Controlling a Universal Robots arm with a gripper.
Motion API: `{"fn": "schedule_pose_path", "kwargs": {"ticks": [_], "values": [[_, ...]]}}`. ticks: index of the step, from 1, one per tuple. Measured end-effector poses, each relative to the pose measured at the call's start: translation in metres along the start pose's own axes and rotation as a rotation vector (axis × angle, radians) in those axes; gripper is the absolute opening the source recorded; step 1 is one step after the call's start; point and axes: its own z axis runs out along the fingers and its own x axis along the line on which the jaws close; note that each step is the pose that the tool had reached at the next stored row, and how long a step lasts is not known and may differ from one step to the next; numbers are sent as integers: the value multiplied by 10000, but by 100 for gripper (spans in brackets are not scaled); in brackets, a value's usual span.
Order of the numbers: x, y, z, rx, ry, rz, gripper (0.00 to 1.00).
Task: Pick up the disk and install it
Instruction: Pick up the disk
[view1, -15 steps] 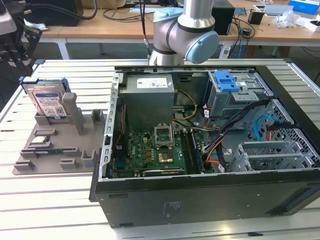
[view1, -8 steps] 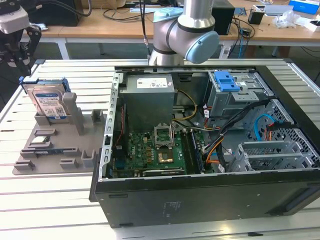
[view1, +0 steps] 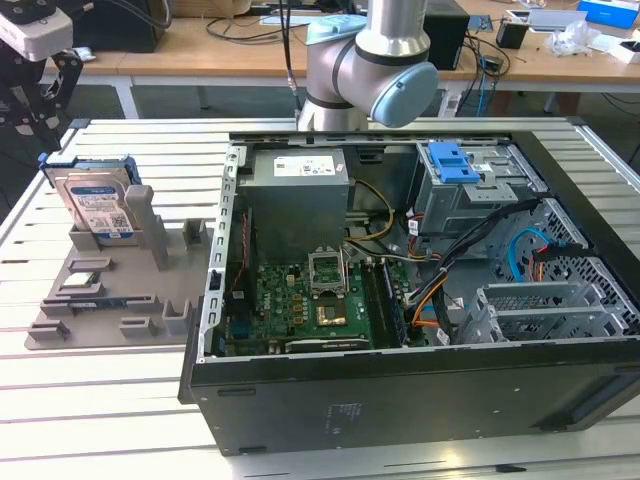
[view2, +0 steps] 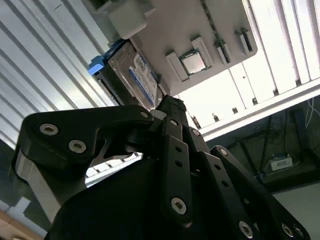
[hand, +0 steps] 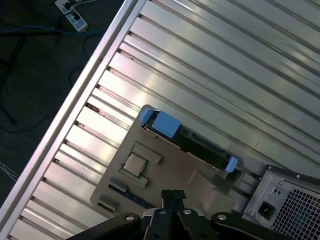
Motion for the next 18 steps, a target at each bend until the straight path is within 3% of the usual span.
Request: {"fn": "schedule_pose_path", "kwargs": {"ticks": [3,18], "values": [[0,0,0,-18,34,-770,11],[0,0,0,-72,135,-3071,11]]}}
